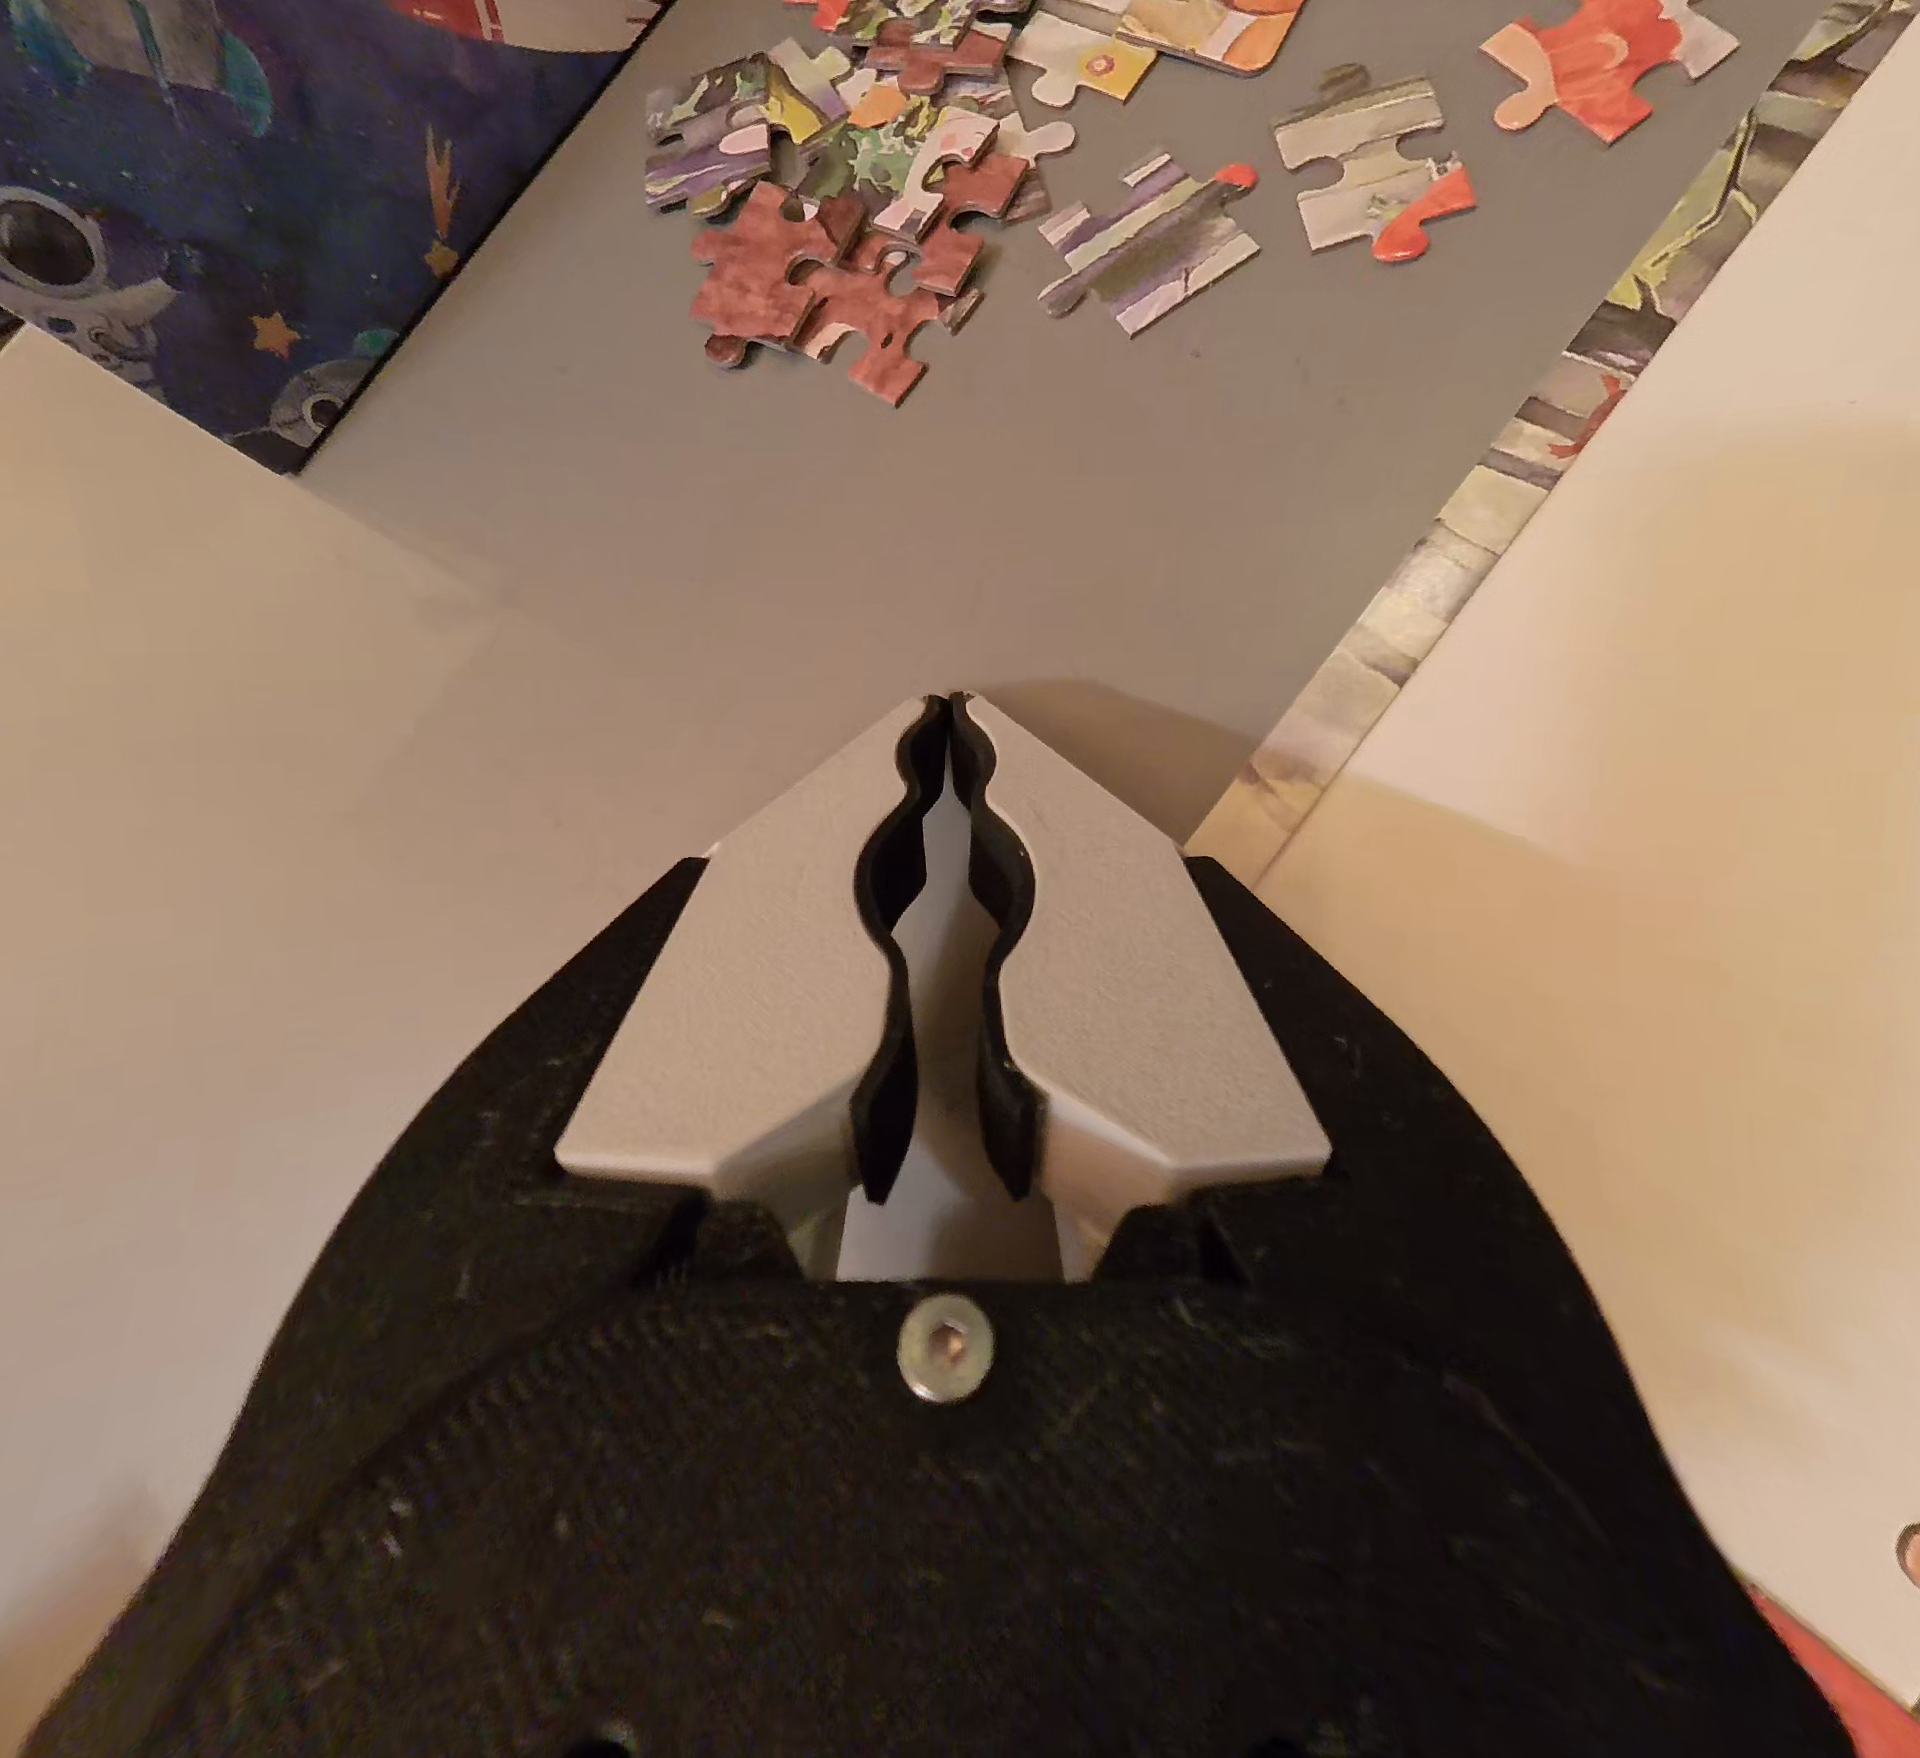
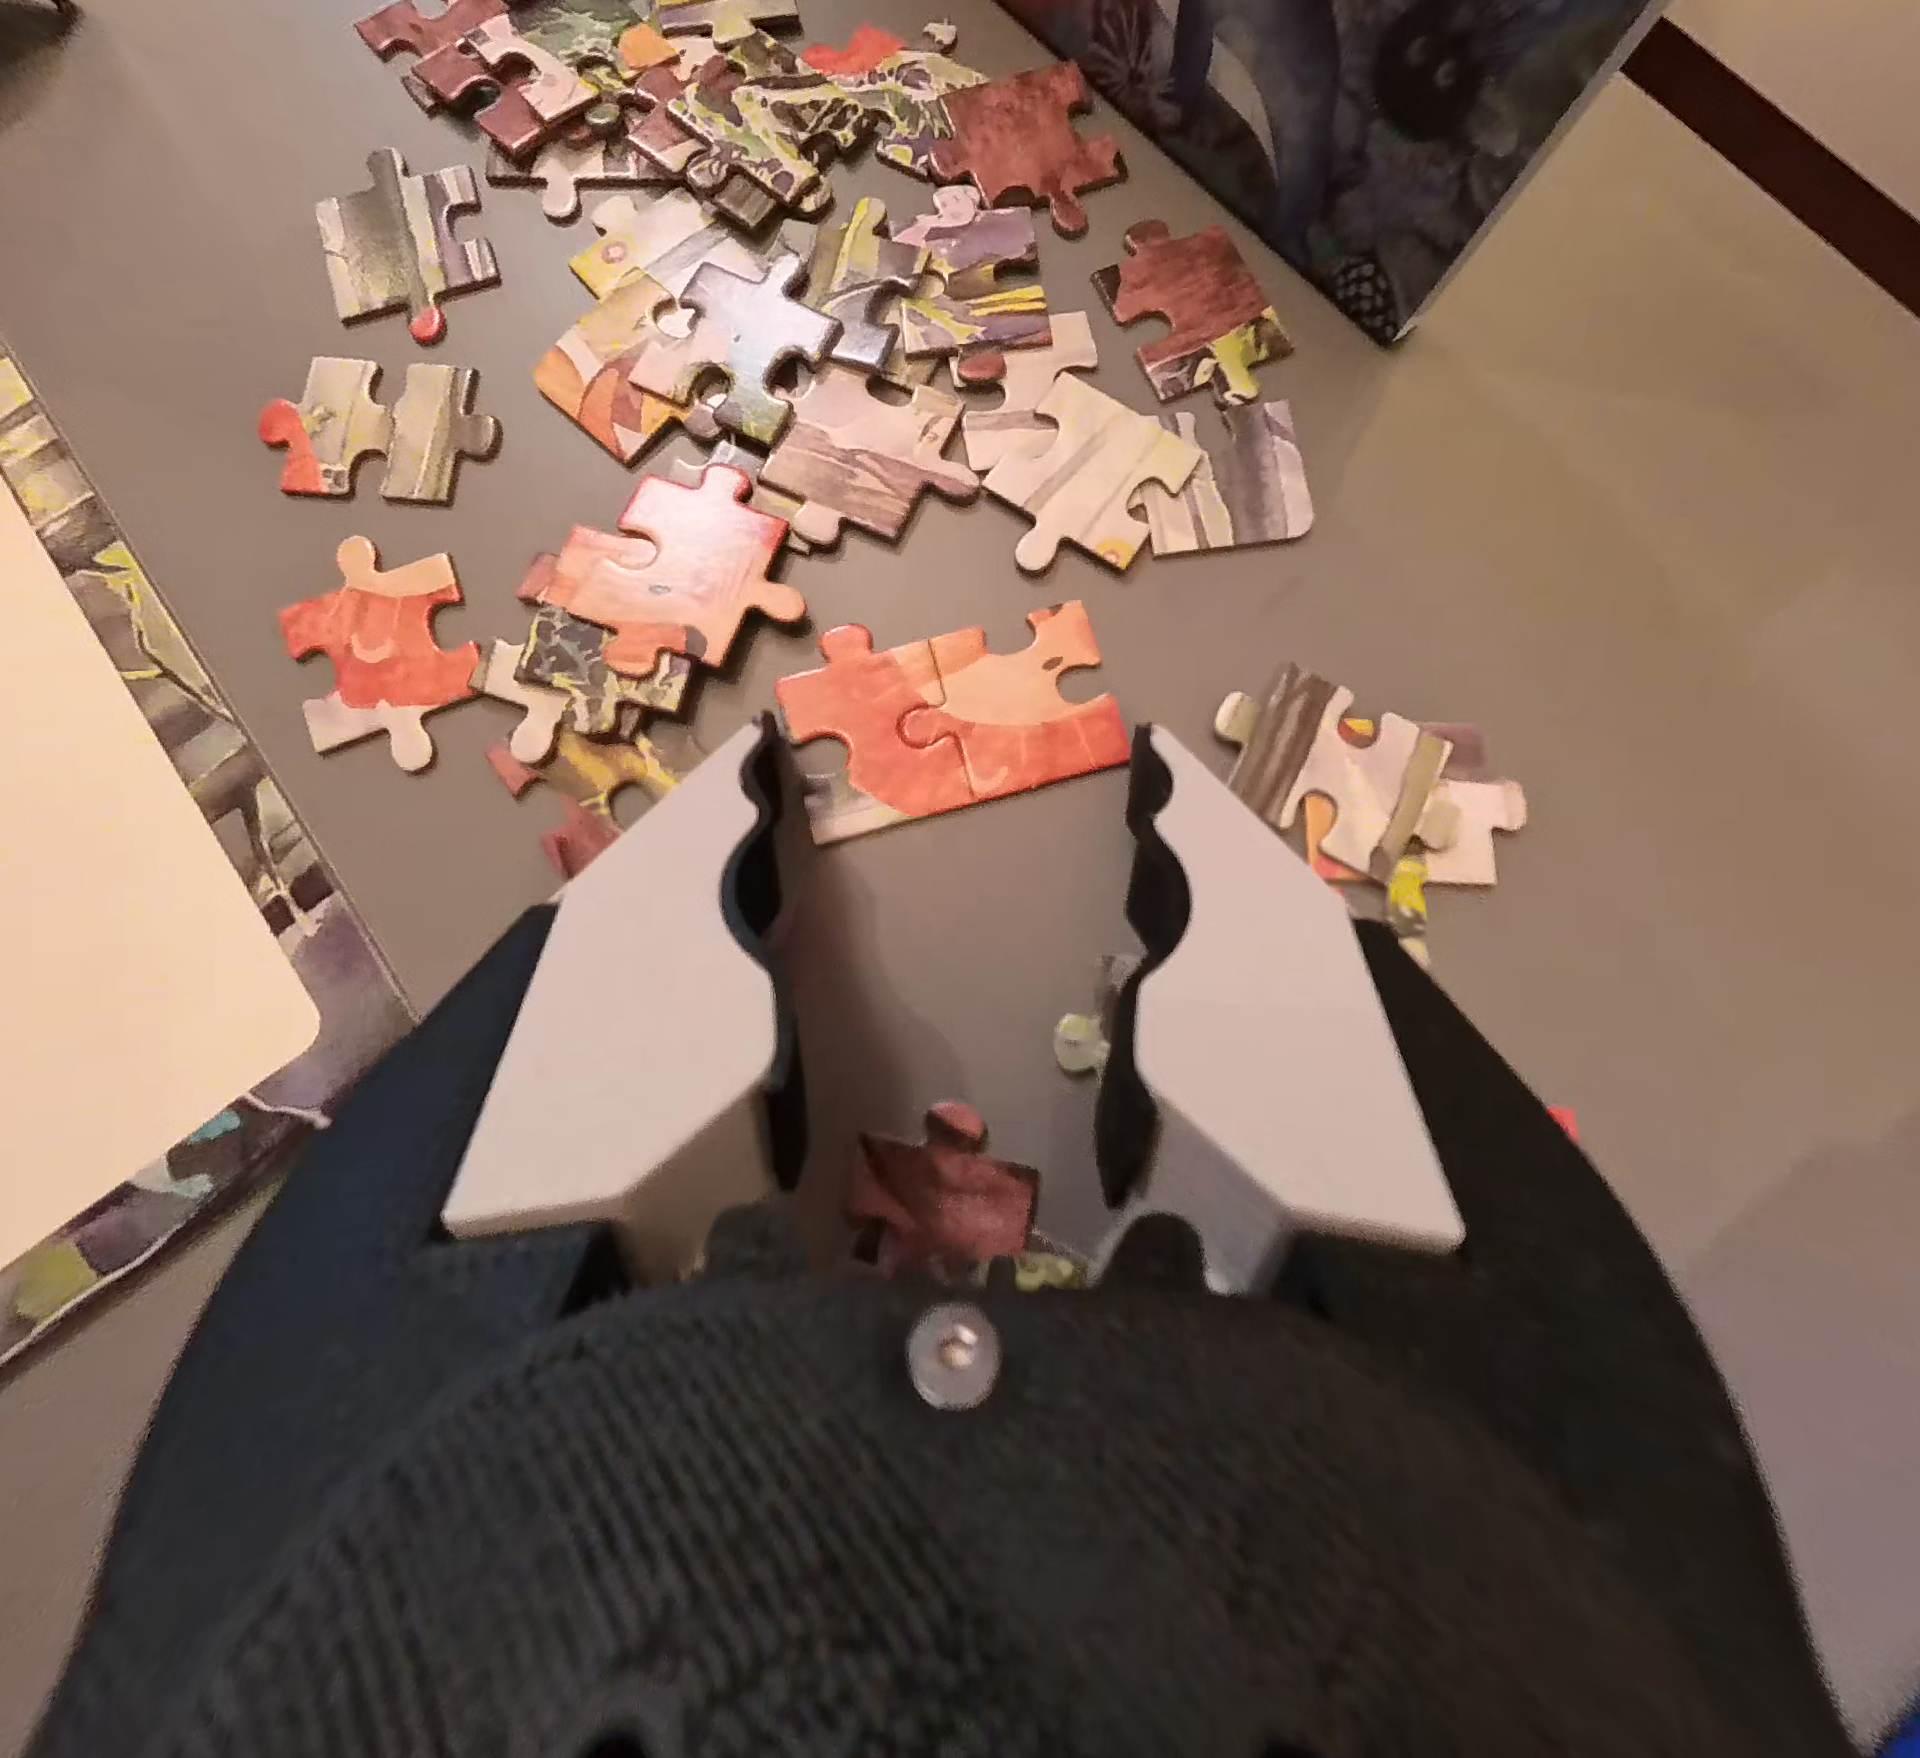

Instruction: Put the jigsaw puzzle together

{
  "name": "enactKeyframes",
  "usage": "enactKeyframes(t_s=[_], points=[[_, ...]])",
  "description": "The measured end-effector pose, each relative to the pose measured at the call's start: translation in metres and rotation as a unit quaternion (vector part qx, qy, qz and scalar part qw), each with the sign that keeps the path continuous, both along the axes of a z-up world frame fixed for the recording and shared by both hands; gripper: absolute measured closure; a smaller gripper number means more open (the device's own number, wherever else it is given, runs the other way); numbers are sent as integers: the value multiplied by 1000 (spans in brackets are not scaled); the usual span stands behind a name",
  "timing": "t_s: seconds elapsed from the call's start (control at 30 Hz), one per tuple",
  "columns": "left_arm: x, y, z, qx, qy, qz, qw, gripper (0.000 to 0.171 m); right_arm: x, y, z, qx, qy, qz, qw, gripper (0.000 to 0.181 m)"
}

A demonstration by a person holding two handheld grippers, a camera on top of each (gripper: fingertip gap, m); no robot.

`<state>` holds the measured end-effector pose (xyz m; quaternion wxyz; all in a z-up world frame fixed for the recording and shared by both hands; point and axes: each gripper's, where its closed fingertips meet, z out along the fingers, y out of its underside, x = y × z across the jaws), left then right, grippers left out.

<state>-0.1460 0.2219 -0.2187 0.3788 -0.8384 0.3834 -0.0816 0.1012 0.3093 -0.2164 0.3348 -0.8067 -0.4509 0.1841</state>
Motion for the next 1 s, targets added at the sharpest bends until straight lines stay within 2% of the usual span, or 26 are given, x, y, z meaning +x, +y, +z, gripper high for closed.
enactKeyframes(t_s=[0.37,0.83,0.87,0.9,1.0], points=[[1,-1,0,3,3,-3,1000,171,30,-8,-1,-39,-42,-103,993,119],[1,-1,0,2,2,-3,1000,171,28,-6,4,-34,-20,-100,994,121],[0,-1,0,3,3,-3,1000,171,26,-7,6,-34,-12,-95,995,138],[0,-1,0,3,3,-3,1000,171,23,-7,9,-31,-2,-92,995,141],[1,-1,0,3,3,-3,1000,171,18,-12,12,-47,15,-84,995,127]])
